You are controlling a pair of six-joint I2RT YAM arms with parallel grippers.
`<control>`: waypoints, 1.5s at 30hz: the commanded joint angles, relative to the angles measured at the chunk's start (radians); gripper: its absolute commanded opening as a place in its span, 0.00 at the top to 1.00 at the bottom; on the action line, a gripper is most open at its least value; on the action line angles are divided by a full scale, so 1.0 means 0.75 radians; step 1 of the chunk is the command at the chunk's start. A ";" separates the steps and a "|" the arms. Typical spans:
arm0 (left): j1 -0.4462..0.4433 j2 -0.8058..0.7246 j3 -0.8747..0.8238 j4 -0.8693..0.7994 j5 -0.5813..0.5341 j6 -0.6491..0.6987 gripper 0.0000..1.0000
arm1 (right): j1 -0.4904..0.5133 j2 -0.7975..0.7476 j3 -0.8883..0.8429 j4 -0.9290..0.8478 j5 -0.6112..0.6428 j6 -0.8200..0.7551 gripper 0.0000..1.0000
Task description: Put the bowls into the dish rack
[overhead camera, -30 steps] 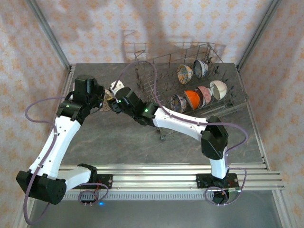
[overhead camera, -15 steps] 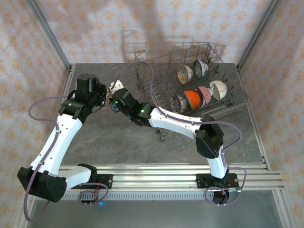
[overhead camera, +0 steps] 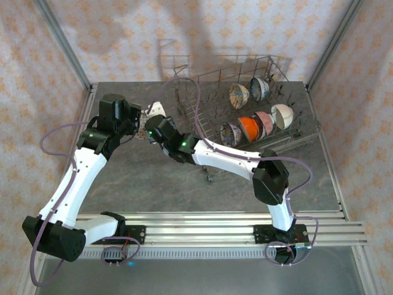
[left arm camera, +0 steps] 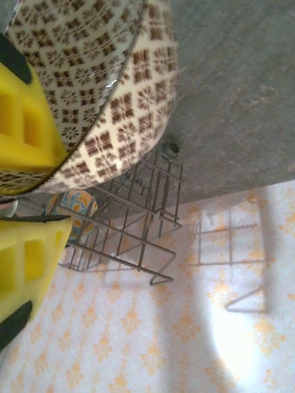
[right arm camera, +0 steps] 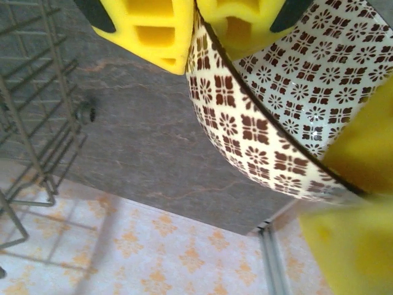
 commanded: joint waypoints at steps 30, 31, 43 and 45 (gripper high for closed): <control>0.178 -0.106 0.187 -0.041 0.103 0.753 0.02 | -0.243 0.047 0.639 -0.691 0.484 0.169 1.00; 0.181 -0.090 0.174 -0.028 0.134 0.760 0.02 | -0.252 0.052 0.664 -0.701 0.519 0.161 1.00; 0.170 0.186 0.075 0.139 0.420 0.837 0.07 | -0.486 0.266 0.988 -0.799 0.742 0.098 1.00; 0.138 0.226 0.059 0.141 0.374 0.879 0.07 | -0.515 0.305 1.016 -0.814 0.796 0.154 1.00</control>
